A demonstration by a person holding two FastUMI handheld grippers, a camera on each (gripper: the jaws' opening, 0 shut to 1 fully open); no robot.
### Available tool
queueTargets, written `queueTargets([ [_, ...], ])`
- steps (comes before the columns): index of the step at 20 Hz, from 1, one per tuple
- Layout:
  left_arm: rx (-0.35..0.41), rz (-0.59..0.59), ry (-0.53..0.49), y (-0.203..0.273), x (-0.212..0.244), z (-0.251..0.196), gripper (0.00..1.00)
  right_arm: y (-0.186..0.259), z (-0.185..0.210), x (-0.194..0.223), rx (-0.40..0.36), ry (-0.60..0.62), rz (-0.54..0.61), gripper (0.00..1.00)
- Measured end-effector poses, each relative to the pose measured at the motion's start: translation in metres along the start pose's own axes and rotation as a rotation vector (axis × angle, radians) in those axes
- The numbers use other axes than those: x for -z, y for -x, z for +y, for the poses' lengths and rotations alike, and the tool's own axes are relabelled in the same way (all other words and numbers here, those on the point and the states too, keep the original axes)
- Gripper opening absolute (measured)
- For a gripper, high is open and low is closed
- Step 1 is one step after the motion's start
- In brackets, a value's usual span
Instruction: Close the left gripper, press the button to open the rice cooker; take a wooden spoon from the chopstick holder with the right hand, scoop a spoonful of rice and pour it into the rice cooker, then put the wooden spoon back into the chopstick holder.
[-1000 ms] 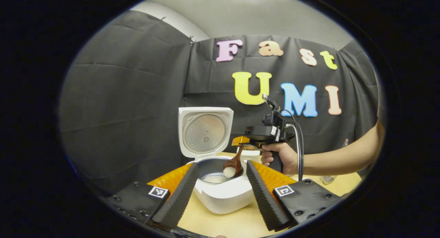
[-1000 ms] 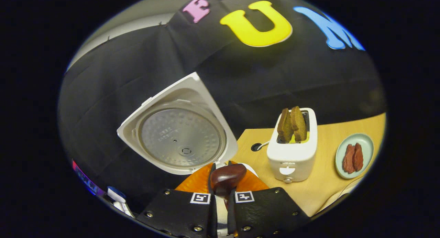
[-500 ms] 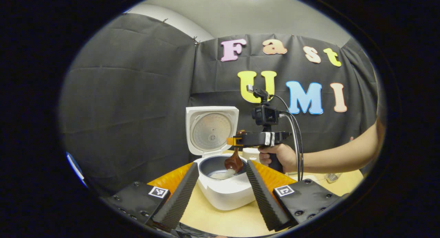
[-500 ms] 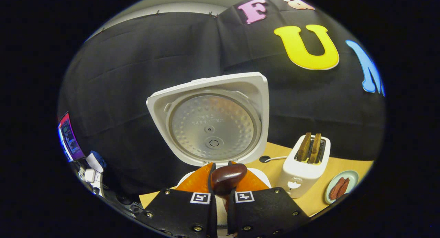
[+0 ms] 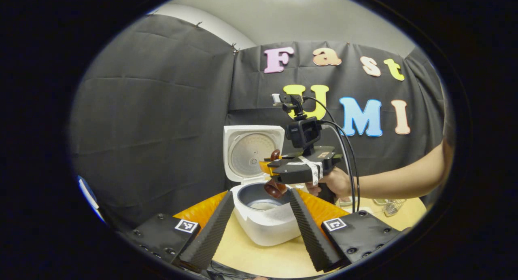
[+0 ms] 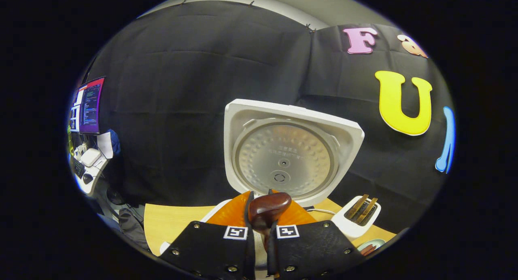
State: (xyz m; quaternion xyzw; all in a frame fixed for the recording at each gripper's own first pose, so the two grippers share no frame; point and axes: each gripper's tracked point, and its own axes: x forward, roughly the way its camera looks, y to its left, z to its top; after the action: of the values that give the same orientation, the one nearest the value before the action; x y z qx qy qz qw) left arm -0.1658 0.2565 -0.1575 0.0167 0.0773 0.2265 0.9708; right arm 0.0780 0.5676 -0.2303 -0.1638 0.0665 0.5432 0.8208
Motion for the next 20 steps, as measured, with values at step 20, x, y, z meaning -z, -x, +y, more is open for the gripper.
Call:
queueTargets([
  [20,0.1,-0.017,0.013,-0.011,-0.009,-0.028,0.99,0.056,-0.099,-0.039,0.086,-0.825,-0.112,0.12],
])
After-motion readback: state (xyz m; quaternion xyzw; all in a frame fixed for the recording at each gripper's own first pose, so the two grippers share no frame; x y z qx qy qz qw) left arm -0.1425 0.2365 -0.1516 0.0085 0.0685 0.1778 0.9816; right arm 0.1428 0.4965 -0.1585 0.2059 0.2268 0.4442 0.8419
